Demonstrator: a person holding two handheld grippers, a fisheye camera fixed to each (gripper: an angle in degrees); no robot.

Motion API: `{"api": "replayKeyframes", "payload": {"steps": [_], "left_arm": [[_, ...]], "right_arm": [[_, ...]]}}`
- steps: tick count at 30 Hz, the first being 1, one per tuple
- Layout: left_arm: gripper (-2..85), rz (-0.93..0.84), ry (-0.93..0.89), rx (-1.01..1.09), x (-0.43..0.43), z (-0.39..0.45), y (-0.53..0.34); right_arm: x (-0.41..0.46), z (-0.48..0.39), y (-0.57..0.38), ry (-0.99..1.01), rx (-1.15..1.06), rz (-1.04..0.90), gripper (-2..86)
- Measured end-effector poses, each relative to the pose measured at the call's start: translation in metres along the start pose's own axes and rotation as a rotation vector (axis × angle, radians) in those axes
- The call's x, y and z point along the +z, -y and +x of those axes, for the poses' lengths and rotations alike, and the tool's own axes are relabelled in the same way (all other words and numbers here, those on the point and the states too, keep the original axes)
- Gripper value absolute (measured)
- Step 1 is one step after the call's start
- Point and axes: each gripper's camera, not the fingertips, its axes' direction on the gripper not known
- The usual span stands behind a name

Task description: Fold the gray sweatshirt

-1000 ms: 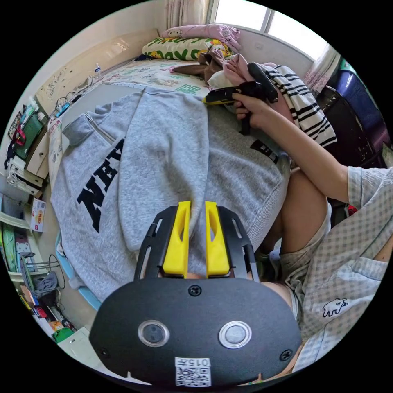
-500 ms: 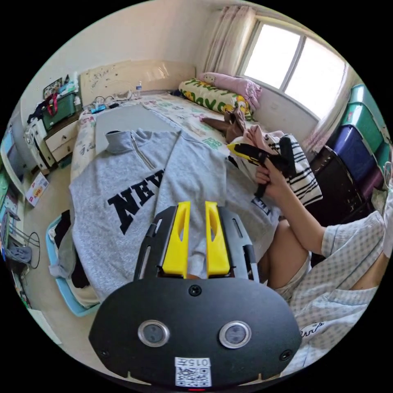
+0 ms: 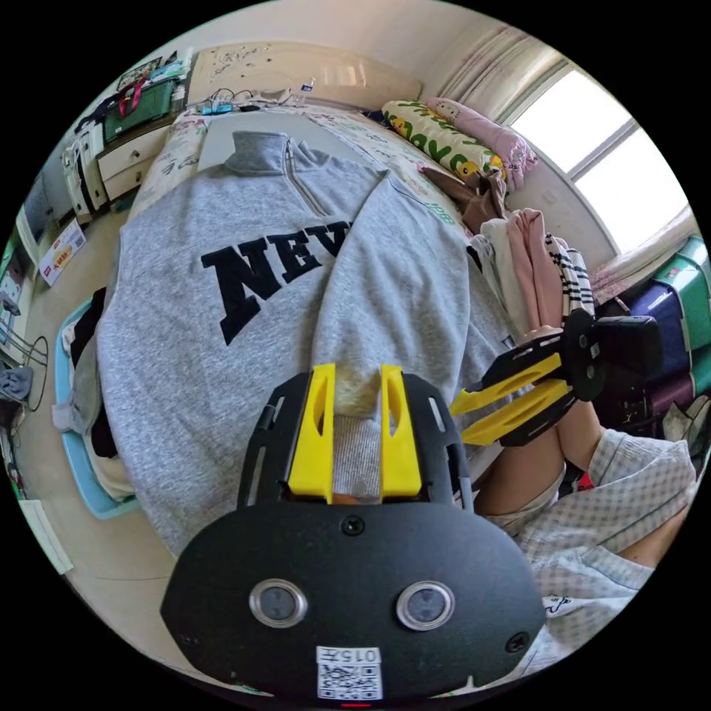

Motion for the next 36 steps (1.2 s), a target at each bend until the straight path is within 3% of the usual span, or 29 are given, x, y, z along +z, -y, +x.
{"api": "replayKeyframes", "payload": {"steps": [4, 10, 15, 21, 26, 36], "left_arm": [[3.5, -0.018, 0.056, 0.059, -0.001, 0.009, 0.007], [2.0, 0.037, 0.071, 0.028, -0.018, 0.01, 0.007], [3.7, -0.026, 0.076, 0.02, -0.013, 0.015, 0.015], [7.2, 0.185, 0.034, -0.086, -0.063, 0.006, -0.004], [6.7, -0.007, -0.005, -0.037, -0.031, 0.012, 0.01], [-0.4, 0.075, 0.15, -0.054, -0.062, 0.025, 0.013]], "right_arm": [[-0.006, 0.008, 0.022, -0.093, -0.043, -0.085, 0.4], [-0.065, 0.043, 0.021, 0.034, -0.01, -0.053, -1.0], [-0.071, 0.062, 0.026, 0.052, -0.005, -0.127, -1.0], [-0.104, 0.082, 0.018, 0.048, -0.014, -0.126, -1.0], [-0.132, 0.101, 0.007, 0.063, 0.001, -0.097, -1.0], [-0.175, 0.137, -0.02, 0.124, 0.073, -0.023, -0.9]]}}
